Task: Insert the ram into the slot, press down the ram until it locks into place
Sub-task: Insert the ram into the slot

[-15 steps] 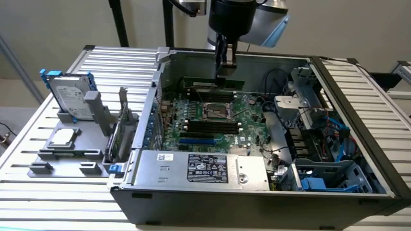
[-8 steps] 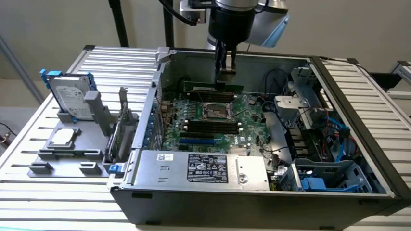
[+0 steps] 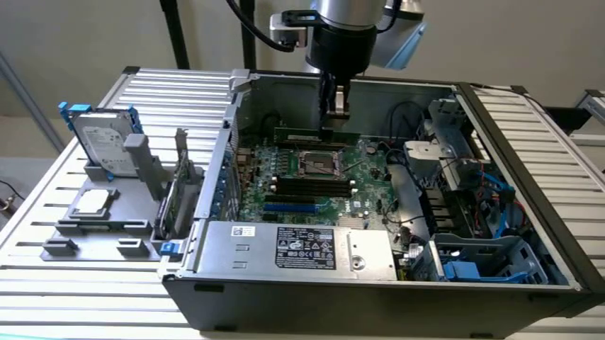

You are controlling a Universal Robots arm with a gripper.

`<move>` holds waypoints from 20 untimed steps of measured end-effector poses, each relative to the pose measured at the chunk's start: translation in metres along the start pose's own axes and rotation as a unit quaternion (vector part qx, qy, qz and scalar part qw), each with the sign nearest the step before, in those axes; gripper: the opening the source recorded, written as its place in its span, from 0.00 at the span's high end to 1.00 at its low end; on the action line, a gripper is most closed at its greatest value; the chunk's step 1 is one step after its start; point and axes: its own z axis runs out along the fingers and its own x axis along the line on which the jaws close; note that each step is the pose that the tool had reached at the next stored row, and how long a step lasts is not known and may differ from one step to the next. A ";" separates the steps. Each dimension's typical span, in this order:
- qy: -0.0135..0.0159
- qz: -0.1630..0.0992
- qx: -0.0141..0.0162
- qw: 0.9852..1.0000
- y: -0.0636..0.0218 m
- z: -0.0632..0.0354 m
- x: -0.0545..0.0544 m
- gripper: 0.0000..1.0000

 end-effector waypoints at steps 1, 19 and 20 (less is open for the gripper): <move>0.000 0.000 0.000 1.000 -0.0007 0.0018 0.000 0.87; 0.000 0.000 0.000 1.000 -0.0086 0.0343 0.006 0.87; 0.000 0.000 0.000 1.000 -0.0086 0.0361 0.007 0.87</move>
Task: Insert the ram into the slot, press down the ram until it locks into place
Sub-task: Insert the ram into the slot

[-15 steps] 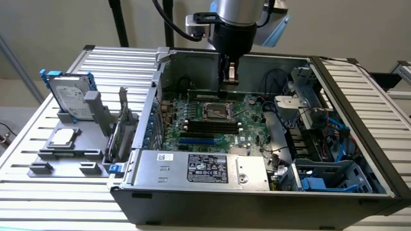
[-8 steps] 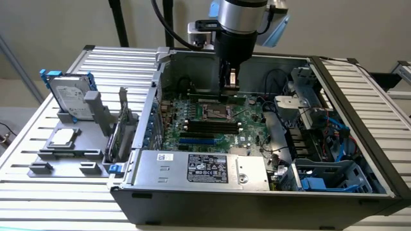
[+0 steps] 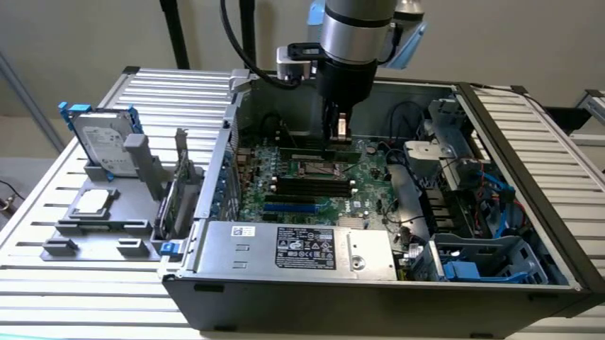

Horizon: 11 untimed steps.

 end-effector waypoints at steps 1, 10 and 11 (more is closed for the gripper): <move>0.000 0.000 0.000 1.000 -0.0001 0.0018 0.001 0.87; 0.000 0.000 0.000 1.000 -0.0004 0.0181 0.008 0.87; 0.000 0.000 0.000 1.000 -0.0004 0.0199 0.009 0.87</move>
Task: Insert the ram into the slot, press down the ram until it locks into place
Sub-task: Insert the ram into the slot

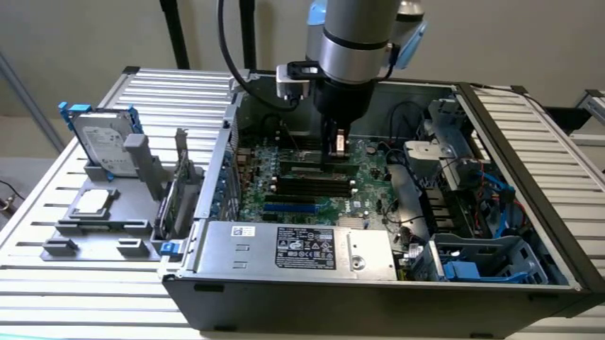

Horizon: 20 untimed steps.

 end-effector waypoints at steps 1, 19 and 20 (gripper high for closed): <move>0.000 0.000 0.000 1.000 -0.0001 0.0018 0.000 0.87; 0.012 0.000 0.000 1.000 0.0011 0.0268 0.000 0.87; 0.013 0.000 0.000 1.000 0.0011 0.0271 0.000 0.87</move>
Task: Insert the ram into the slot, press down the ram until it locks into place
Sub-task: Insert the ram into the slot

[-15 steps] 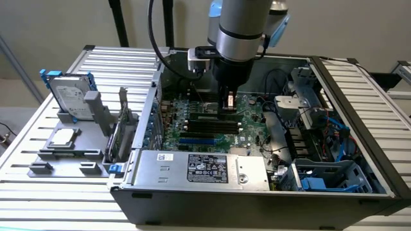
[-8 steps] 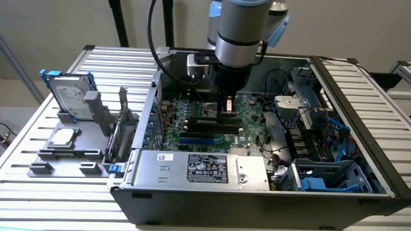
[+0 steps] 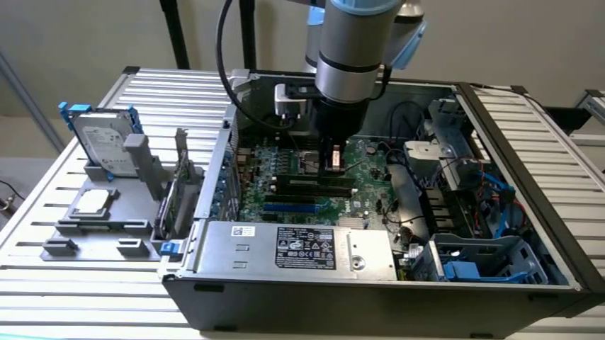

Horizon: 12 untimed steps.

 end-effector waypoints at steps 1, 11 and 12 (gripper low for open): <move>0.001 0.000 0.000 1.000 0.0000 0.0002 0.000 0.87; 0.019 0.001 0.000 1.000 0.0003 0.0017 -0.012 0.87; 0.020 0.001 0.000 1.000 0.0004 0.0019 -0.012 0.87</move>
